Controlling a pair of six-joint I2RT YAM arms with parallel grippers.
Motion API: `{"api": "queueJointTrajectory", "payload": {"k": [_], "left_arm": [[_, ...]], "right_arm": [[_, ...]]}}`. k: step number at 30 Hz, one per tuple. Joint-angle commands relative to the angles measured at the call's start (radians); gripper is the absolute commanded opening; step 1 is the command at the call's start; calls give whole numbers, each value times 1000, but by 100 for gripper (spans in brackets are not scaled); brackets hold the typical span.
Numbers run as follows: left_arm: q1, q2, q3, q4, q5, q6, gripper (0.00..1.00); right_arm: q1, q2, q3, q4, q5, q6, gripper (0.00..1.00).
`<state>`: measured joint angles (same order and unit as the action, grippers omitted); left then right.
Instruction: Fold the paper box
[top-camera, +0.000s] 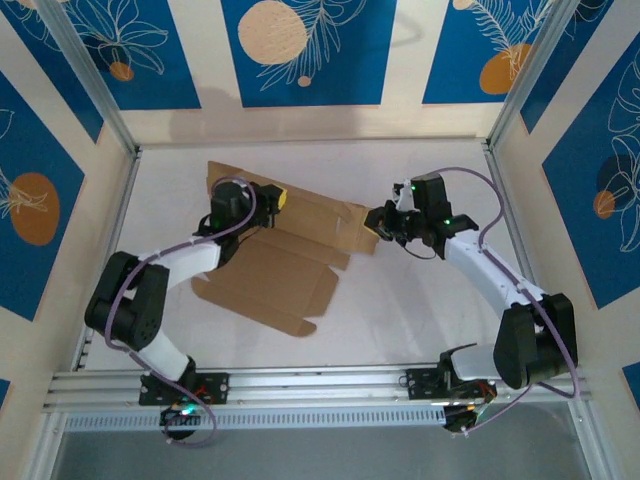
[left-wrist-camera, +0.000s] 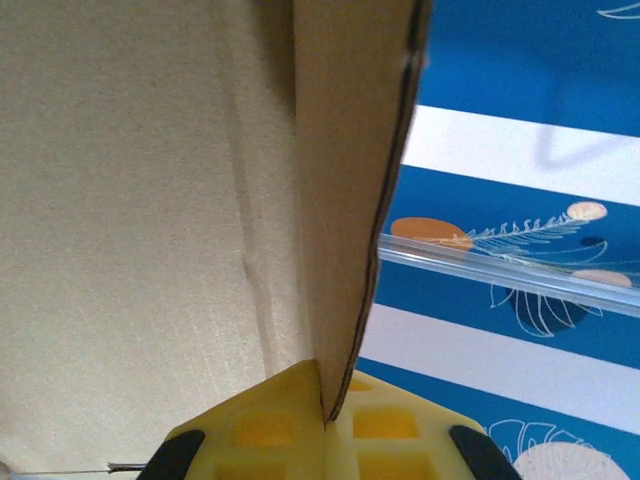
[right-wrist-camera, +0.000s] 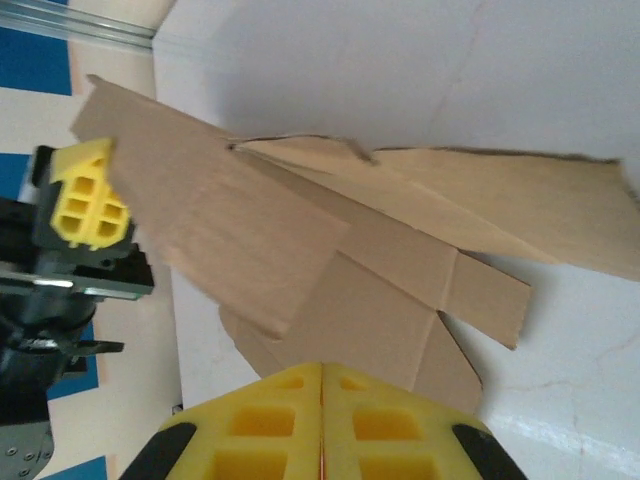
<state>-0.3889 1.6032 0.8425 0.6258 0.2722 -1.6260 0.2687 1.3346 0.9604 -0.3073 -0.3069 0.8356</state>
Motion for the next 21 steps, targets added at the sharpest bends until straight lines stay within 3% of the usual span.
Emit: {"api": "queueJointTrajectory", "payload": {"k": [1, 6, 15, 21], "left_arm": [[-8, -53, -26, 113, -16, 67, 0], [-11, -71, -47, 167, 4, 106, 0], [-19, -70, -136, 237, 18, 98, 0], [-27, -78, -193, 227, 30, 103, 0]], "right_arm": [[13, 15, -13, -23, 42, -6, 10], [79, 93, 25, -64, 172, -83, 11], [71, 258, 92, 113, 253, -112, 17], [53, 351, 199, 79, 323, -213, 24]]}}
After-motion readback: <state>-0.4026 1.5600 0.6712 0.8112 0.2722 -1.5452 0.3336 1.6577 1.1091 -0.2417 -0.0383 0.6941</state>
